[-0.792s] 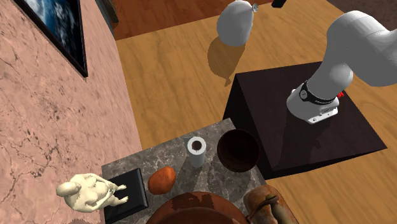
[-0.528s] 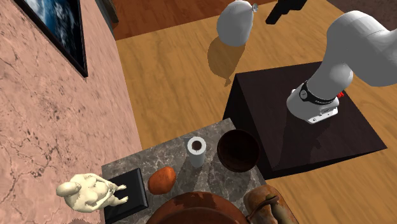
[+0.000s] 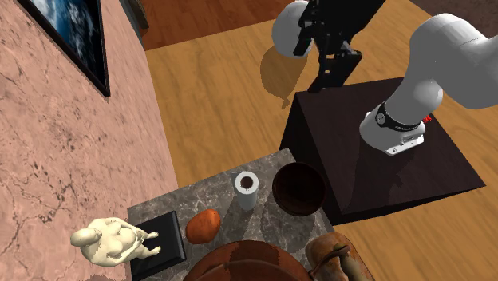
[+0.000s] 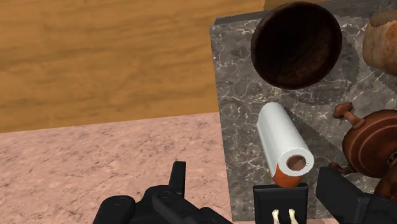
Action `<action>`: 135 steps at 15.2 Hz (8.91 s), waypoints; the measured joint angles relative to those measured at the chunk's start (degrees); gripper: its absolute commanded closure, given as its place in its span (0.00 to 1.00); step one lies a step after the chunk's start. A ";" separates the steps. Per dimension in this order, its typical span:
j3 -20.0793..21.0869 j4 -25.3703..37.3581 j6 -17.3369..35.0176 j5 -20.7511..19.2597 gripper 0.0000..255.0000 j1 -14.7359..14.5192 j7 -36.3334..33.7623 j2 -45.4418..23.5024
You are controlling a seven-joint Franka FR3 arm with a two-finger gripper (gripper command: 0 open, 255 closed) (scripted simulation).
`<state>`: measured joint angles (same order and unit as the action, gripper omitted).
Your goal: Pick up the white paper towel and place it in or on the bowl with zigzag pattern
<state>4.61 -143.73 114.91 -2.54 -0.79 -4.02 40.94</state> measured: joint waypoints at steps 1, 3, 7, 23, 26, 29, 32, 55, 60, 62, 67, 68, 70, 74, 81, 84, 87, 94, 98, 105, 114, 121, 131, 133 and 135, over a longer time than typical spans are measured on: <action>0.57 -0.55 1.64 0.30 0.00 -0.04 -1.05 -1.08; 2.34 -1.67 5.49 1.06 0.00 -0.35 -3.78 -3.85; 4.95 -3.78 13.35 1.77 0.00 -0.33 -8.24 -9.59; 15.19 1.56 37.91 -9.23 0.00 2.74 -32.61 -40.33; 14.88 2.09 39.99 -12.13 0.00 2.96 -34.80 -43.24; 14.43 2.33 41.56 -14.41 0.00 2.97 -36.45 -45.28; 14.35 2.35 41.76 -14.66 0.00 2.99 -36.59 -45.50; 15.26 3.42 35.18 -7.32 1.00 3.00 -30.65 -39.17; 15.20 4.67 31.30 -4.64 1.00 2.62 -28.51 -36.25; 15.07 5.11 29.67 -3.60 1.00 2.47 -27.63 -34.94; 14.77 6.80 25.75 -1.87 1.00 2.13 -26.13 -32.52; 14.69 7.03 24.92 -1.49 1.00 2.03 -25.82 -31.88; 14.53 7.95 23.30 -0.99 1.00 1.95 -25.32 -31.12; 14.27 9.51 20.36 -0.17 1.00 1.75 -24.55 -29.64; 12.97 1.94 13.63 4.93 1.00 -1.31 -22.33 -14.93; 12.56 -1.48 9.35 6.84 1.00 -3.36 -22.32 -7.16; 11.82 -4.03 4.38 8.10 1.00 -5.21 -22.22 0.40; 12.18 -8.97 4.17 9.37 1.00 -6.94 -22.85 5.36; 12.87 -11.34 7.65 9.72 1.00 -7.01 -23.14 4.22; 13.96 -15.92 13.63 10.44 1.00 -7.35 -23.59 2.77; 15.72 -20.82 22.59 11.16 1.00 -7.33 -24.35 -1.35; 16.45 -22.11 25.95 11.28 1.00 -7.15 -24.72 -3.41; 16.15 -21.72 24.75 11.26 0.00 -7.25 -24.56 -2.51; 15.28 -20.19 20.24 11.21 0.00 -7.70 -24.25 0.54; 14.84 -19.17 16.77 11.25 0.00 -8.22 -24.29 2.94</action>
<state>19.45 -162.90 131.68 8.71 -9.01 -28.31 43.87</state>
